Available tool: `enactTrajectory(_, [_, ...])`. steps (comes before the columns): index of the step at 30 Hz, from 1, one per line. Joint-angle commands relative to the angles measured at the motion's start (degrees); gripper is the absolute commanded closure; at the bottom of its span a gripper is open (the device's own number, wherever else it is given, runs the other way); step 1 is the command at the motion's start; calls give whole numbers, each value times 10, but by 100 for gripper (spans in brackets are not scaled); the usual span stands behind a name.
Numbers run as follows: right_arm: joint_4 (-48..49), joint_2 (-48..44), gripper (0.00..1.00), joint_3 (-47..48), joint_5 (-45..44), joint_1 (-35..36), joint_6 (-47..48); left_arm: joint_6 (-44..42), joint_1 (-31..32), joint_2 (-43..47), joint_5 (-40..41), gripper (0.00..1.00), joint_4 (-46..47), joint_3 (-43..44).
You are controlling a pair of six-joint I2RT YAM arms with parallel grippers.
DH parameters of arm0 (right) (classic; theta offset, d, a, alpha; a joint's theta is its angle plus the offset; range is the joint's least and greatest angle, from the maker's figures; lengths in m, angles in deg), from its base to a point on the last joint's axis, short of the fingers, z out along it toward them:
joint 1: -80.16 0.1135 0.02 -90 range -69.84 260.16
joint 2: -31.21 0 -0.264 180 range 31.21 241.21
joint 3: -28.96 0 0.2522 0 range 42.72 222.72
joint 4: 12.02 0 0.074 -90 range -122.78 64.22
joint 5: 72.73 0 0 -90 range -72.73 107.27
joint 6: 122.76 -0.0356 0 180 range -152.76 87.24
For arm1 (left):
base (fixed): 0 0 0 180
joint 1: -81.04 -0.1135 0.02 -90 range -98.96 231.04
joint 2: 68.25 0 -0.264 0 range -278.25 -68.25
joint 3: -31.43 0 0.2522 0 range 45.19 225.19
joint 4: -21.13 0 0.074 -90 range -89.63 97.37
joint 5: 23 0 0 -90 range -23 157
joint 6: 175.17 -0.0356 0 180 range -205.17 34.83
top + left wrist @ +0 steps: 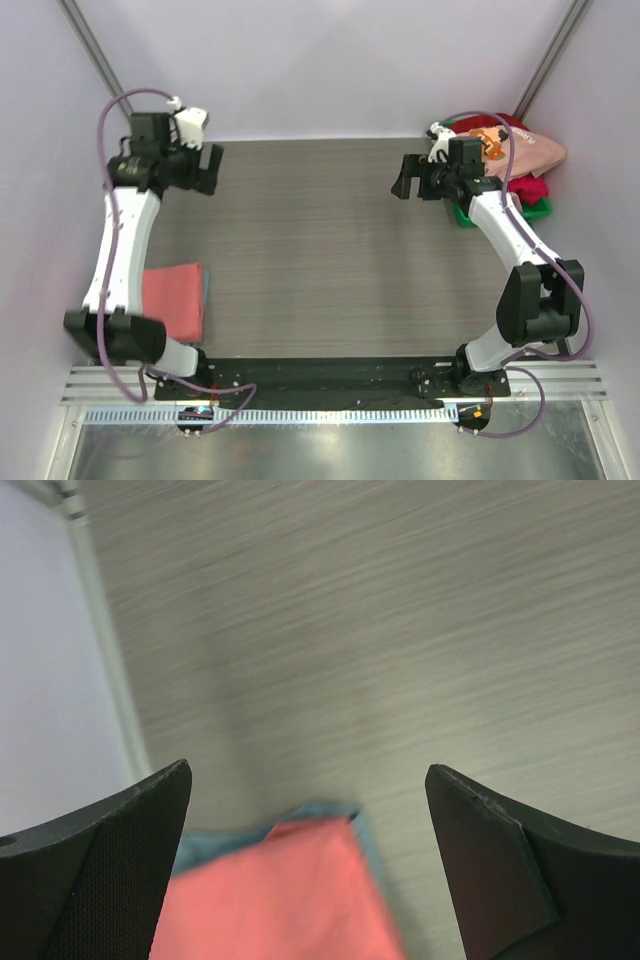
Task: Fold and stack the t-shirts
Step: Reset both grippers
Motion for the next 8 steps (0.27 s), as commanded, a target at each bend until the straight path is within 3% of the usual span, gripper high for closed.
enactTrajectory(1, [30,-11,0,11,-139,34,-26,127,47,-138,-19,0,22,76])
enactTrajectory(8, [31,25,0,52,-194,75,10,120,115,-286,35,0,33,216])
